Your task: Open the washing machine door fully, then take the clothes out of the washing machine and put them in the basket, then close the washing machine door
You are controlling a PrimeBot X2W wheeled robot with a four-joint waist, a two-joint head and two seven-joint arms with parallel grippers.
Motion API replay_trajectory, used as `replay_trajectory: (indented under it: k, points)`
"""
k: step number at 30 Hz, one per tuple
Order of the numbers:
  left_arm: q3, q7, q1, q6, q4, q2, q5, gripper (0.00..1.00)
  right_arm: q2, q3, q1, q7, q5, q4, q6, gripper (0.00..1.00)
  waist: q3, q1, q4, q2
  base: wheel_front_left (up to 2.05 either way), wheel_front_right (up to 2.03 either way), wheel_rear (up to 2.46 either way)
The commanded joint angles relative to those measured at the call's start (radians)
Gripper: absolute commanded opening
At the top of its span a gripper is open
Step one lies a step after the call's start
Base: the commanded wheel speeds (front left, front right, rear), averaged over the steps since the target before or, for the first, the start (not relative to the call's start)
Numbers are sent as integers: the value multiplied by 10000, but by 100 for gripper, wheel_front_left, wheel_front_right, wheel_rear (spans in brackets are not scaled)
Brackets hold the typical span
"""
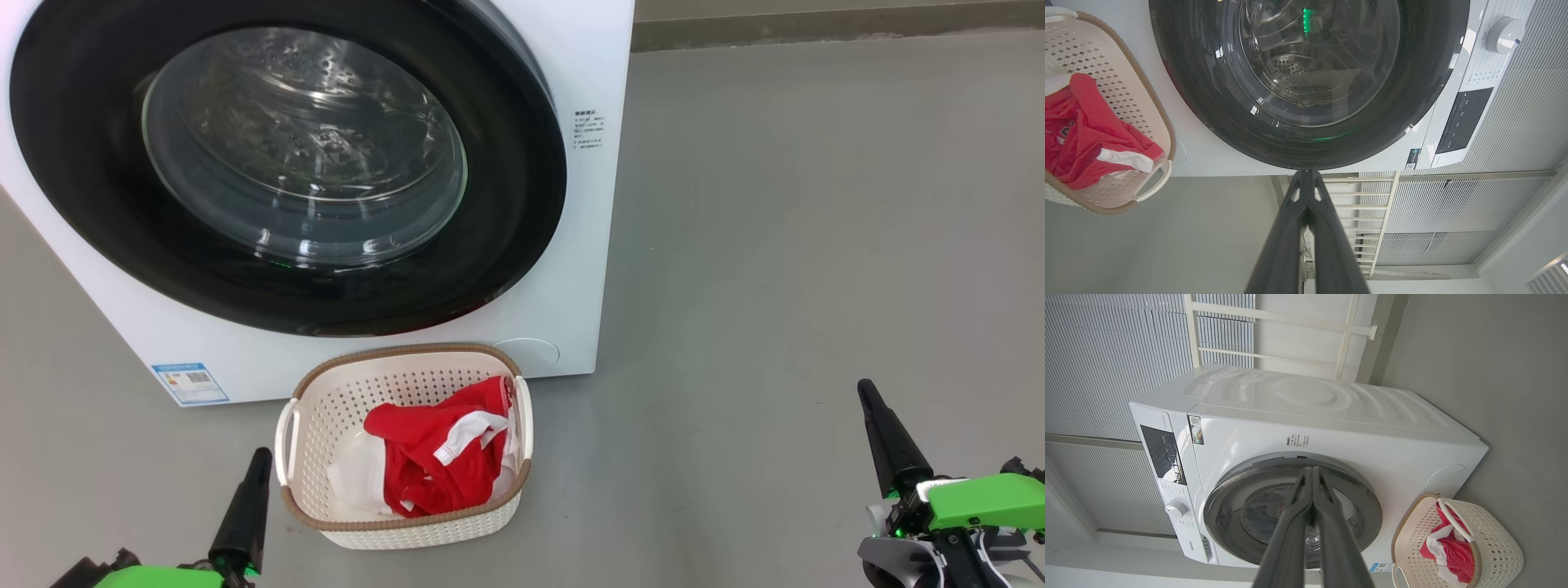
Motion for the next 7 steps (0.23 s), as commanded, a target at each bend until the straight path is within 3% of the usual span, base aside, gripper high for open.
replay_trajectory:
  k: [1, 7]
  points:
    - [343, 73, -387, -73, -202, 177, -74, 0, -123, 164, -425, 61, 73, -246, -7, 0, 0, 0, 0, -1, 0, 0, 0]
    - [343, 73, -386, -73, -202, 177, -74, 0, -123, 164, -425, 60, 73, -246, -7, 0, 0, 0, 0, -1, 0, 0, 0]
